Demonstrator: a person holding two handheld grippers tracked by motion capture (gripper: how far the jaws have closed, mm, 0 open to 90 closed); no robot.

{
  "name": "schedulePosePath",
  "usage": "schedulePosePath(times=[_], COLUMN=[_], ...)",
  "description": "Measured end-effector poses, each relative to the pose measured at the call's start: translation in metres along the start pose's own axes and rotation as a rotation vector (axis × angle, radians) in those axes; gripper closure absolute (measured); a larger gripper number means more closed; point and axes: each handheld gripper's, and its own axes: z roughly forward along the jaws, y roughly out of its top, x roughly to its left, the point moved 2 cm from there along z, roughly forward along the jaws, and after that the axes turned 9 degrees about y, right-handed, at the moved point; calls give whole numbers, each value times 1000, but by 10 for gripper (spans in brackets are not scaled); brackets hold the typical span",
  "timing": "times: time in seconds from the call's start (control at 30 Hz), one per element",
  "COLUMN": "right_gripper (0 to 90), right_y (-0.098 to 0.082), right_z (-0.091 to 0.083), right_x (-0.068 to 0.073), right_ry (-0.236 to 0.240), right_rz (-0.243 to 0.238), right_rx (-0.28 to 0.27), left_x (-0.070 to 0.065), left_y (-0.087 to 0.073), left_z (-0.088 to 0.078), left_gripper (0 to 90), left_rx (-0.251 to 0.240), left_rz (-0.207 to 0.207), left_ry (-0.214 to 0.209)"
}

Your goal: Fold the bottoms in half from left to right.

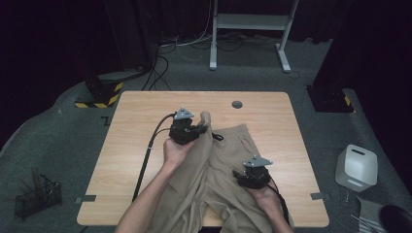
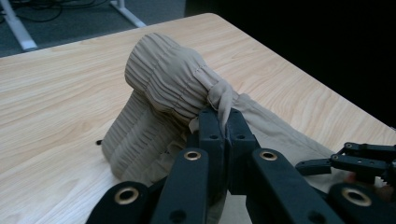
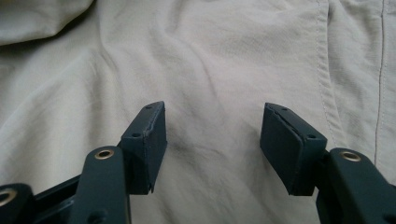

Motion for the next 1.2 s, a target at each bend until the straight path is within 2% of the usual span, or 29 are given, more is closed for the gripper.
schedulePosePath(times=[0.1, 0.23, 0.3, 0.53, 0.63, 0.77, 0.97, 1.2], right_gripper=[409, 409, 409, 409, 409, 408, 408, 408], right_y=[0, 0, 0, 0, 0, 0, 0, 0], right_z=[0, 0, 0, 0, 0, 0, 0, 0], right_x=[0, 0, 0, 0, 0, 0, 0, 0], right_ry=[0, -1, -1, -1, -1, -2, -2, -3], right_rz=[0, -1, -1, -2, -1, -2, -2, -3], right_rx=[0, -1, -1, 0, 0, 0, 1, 0], left_x=[-8, -13, -19, -32, -40, -46, -58, -67], left_y=[4, 4, 4, 6, 10, 9, 0, -10], left_z=[7, 14, 23, 36, 45, 53, 77, 95], left_gripper=[879, 879, 879, 878, 877, 875, 869, 852], left_rx=[-2, -3, 5, 12, 14, 19, 67, 121], left_rz=[9, -1, -3, 10, 35, 43, 58, 78], left_ry=[-24, -46, -61, -79, -84, -85, -100, -101])
